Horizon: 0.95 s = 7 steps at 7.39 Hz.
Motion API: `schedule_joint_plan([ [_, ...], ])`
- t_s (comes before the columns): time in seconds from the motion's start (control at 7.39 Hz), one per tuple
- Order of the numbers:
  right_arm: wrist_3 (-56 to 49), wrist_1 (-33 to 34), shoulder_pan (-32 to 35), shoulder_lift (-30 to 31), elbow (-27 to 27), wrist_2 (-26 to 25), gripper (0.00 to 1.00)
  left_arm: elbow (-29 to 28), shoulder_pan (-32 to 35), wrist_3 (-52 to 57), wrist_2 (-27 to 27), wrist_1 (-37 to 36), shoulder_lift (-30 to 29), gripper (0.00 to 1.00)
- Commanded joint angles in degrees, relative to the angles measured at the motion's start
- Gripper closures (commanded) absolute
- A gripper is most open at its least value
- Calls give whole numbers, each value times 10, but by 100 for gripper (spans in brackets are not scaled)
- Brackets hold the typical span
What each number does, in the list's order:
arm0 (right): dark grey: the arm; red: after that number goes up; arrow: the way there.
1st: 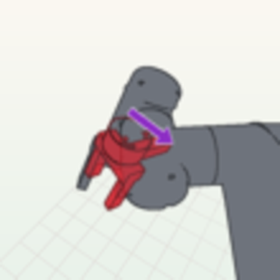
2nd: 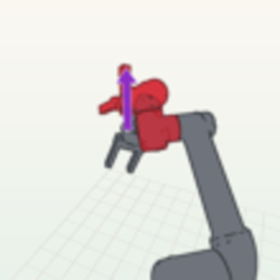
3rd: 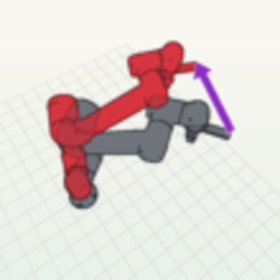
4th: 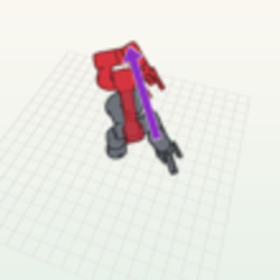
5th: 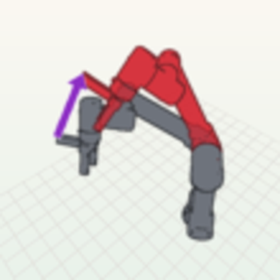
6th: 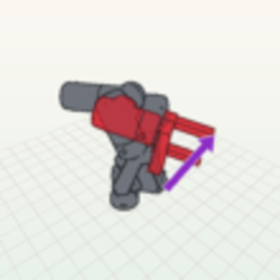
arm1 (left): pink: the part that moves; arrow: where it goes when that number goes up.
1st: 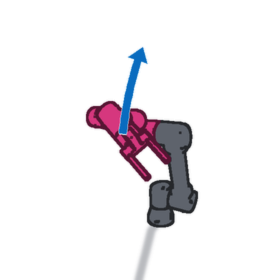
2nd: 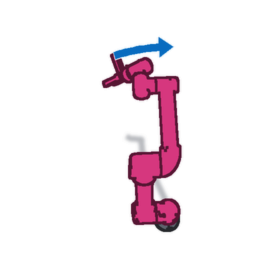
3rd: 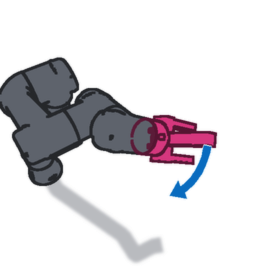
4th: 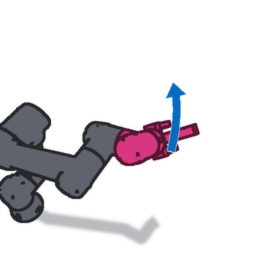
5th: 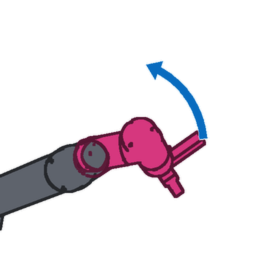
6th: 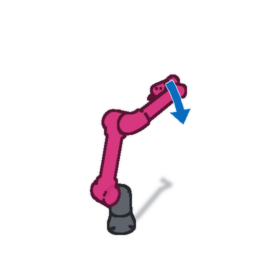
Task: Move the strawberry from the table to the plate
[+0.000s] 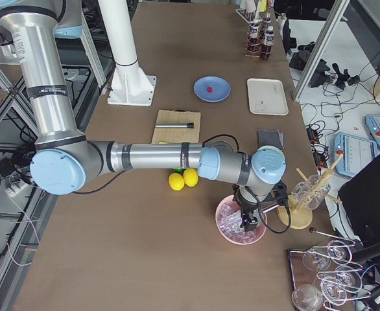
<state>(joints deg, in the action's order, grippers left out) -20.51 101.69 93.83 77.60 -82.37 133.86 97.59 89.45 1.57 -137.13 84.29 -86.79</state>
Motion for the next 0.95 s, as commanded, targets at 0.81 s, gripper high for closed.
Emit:
schedule_joint_plan([
  [0.81,1,5,-2,7,-10,-11,0,23,2,2,2,-23,3,3],
])
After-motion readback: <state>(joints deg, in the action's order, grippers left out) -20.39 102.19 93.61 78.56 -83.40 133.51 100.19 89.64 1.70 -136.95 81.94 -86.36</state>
